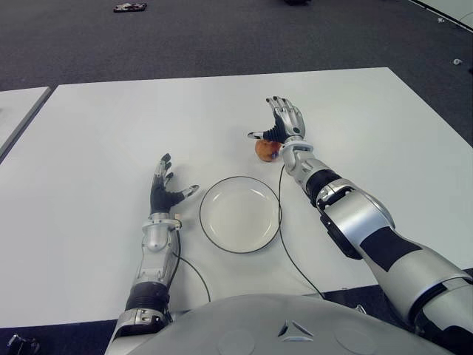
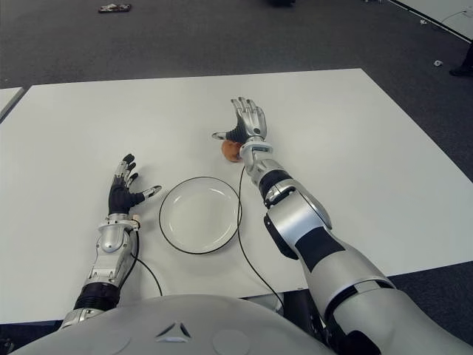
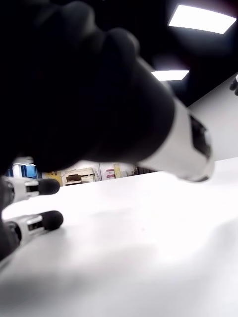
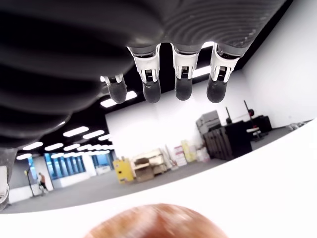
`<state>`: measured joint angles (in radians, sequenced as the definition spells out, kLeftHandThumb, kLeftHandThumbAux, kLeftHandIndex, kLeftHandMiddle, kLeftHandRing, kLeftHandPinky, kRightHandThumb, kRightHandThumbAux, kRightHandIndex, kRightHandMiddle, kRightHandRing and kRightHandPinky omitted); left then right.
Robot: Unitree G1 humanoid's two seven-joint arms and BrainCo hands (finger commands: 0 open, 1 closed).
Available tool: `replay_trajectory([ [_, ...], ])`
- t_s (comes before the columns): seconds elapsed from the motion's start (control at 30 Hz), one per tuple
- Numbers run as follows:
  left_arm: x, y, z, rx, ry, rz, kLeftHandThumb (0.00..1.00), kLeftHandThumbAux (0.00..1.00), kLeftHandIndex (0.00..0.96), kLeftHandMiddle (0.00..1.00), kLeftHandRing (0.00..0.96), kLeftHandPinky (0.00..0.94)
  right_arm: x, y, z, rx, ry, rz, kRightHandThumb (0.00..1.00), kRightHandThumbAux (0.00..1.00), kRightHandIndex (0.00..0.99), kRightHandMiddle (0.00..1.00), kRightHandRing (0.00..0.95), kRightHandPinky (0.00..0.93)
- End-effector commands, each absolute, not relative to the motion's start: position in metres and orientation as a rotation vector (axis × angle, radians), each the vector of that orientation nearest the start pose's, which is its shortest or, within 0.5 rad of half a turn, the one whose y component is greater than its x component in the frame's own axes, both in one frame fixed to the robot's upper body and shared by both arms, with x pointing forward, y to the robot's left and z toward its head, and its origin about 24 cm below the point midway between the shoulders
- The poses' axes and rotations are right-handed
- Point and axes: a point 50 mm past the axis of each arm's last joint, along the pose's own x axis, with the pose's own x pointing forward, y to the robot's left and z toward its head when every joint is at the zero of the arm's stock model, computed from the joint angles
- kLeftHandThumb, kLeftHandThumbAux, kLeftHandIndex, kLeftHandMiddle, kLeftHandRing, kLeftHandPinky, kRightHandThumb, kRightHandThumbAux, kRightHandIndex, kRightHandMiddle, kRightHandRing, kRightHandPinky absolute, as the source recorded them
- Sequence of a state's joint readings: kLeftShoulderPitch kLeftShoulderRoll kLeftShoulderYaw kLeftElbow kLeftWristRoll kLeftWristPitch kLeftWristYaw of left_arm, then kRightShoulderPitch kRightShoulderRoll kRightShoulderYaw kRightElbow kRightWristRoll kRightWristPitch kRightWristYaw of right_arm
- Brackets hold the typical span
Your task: Put the apples into the plate.
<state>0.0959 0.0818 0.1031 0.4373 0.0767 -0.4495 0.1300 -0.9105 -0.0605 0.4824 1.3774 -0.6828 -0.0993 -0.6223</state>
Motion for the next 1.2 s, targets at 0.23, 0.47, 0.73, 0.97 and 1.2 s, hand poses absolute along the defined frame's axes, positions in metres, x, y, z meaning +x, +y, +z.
replay_trajectory([
  [0.23,0.198,0.208,-0.045,0.166,0.144,0.216,0.000,0.479,0.000,0.000,0.000,0.000,0.361,-0.109,0.026,-1.298,-0.070,0.030,0.000,0.479,0.000,0.033,0.003,0.000],
  [0.47,0.199,0.208,-0.044,0.170,0.133,0.211,0.000,0.477,0.000,0.000,0.000,0.000,0.357,-0.111,0.019,-1.306,-0.042,0.048,0.000,0.502,0.000,0.029,0.000,0.000],
  [0.73,0.199,0.208,-0.044,0.174,0.133,0.210,0.000,0.469,0.000,0.000,0.000,0.000,0.352,-0.103,0.011,-1.305,-0.026,0.094,0.000,0.520,0.000,0.025,0.000,0.000],
  [0.97,0.199,0.207,-0.044,0.172,0.128,0.212,0.000,0.468,0.000,0.000,0.000,0.000,0.349,-0.097,0.007,-1.305,-0.025,0.128,0.000,0.505,0.000,0.020,0.000,0.000],
  [1.2,0.200,0.206,-0.045,0.166,0.133,0.217,0.000,0.472,0.000,0.000,0.000,0.000,0.344,-0.089,0.001,-1.327,-0.036,0.186,0.000,0.505,0.000,0.020,0.000,0.000],
])
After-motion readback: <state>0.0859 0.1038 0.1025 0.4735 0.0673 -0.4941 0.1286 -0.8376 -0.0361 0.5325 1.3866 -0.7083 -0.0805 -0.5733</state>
